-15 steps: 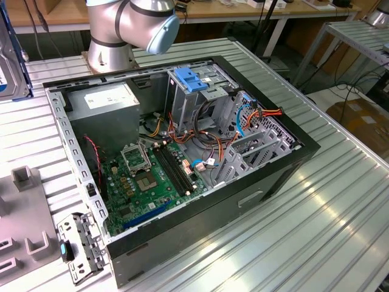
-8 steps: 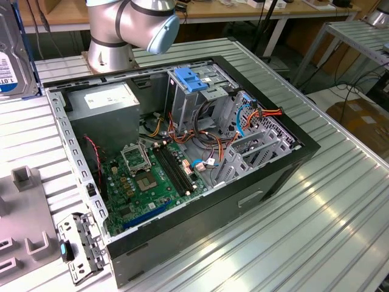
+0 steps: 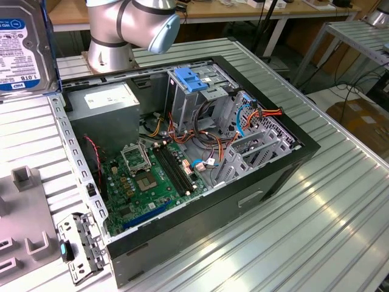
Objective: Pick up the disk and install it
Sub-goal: 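Pick up the disk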
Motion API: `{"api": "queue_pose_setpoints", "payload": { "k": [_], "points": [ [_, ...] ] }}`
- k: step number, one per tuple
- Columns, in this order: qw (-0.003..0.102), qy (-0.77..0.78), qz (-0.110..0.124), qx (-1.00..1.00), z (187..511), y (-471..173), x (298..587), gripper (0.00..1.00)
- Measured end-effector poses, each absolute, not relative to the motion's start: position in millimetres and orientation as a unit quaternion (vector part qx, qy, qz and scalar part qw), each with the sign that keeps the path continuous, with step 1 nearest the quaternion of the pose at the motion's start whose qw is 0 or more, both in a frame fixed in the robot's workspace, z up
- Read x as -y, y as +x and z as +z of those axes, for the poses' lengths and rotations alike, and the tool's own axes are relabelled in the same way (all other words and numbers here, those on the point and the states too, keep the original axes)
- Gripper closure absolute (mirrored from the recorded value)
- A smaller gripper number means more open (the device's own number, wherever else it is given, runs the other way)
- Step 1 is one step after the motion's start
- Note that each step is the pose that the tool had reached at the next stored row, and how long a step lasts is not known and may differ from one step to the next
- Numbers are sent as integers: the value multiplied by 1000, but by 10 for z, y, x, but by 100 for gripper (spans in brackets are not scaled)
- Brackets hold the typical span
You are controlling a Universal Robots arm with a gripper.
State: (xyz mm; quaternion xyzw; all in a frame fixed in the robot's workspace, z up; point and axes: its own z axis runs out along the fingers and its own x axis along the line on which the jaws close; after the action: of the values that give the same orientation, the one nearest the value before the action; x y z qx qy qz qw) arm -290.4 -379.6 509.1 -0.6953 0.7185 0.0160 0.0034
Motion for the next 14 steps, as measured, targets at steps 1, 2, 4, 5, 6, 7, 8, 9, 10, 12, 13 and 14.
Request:
{"api": "queue_pose_setpoints", "payload": {
  "k": [1,2,4,5,6,7,8,9,10,12,13,14],
  "points": [
    [3,-695,16,-719,5090,-2883,3796,63],
    [3,-695,16,-719,5091,-2865,3796,63],
    [3,-695,16,-719,5091,-2829,3796,63],
    [3,-695,16,-719,5090,-2784,3796,63],
    [3,-694,16,-719,5090,-2728,3796,63],
    [3,-694,16,-720,5089,-2671,3796,63],
    [3,-693,16,-721,5089,-2642,3800,63],
    [3,-693,16,-721,5088,-2630,3808,63],
    [3,-692,16,-721,5088,-2626,3816,63],
    [4,-692,16,-722,5084,-2613,3863,63],
    [3,-691,16,-722,5082,-2604,3887,63],
    [4,-691,16,-722,5080,-2595,3895,63]
  ]
}}
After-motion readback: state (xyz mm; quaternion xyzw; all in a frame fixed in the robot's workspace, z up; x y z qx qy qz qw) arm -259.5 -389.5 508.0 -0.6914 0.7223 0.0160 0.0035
